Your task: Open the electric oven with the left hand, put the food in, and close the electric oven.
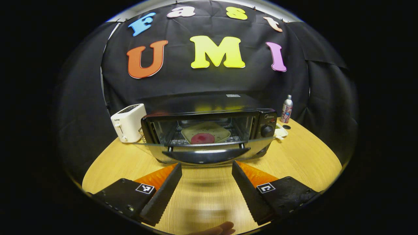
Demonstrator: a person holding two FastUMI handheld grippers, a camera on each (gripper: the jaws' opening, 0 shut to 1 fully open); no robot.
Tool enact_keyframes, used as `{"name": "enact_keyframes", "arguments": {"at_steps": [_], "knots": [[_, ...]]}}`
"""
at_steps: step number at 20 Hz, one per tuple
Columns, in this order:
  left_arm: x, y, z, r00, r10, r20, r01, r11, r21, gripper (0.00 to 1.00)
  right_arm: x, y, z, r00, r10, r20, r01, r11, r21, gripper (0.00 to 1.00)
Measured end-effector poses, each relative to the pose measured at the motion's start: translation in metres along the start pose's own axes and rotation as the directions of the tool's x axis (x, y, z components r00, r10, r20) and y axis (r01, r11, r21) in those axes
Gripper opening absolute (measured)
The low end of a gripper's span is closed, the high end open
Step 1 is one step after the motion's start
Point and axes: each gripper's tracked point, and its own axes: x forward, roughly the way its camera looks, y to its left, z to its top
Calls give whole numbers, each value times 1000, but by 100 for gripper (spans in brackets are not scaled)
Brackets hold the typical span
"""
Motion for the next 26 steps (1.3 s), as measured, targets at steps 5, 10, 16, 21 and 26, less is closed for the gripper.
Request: {"name": "enact_keyframes", "arguments": {"at_steps": [5, 10, 16, 21, 26], "knots": [[10, -2, 2, 1000, 13, 4, -13, 1000, 7, 96, 3, -9, -7, 1000, -9, -20, 9, 1000, 9, 100], [-2, 0, 5, 1000, 10, 27, -10, 1000, -10, 96, 5, -10, -13, 999, -8, -44, 9, 1000, 15, 100], [-53, -3, 25, 994, -4, 108, 7, 999, -31, 96, -5, -6, -1, 1000, -1, -17, 1, 1000, -3, 100], [-126, 5, 53, 976, 31, 217, -28, 999, -16, 96, -19, -10, 5, 1000, -11, -3, 11, 1000, -14, 100], [-202, 2, 90, 928, 48, 368, -26, 997, -66, 95, -37, -21, 12, 1000, -24, 10, 24, 999, -27, 100]]}}
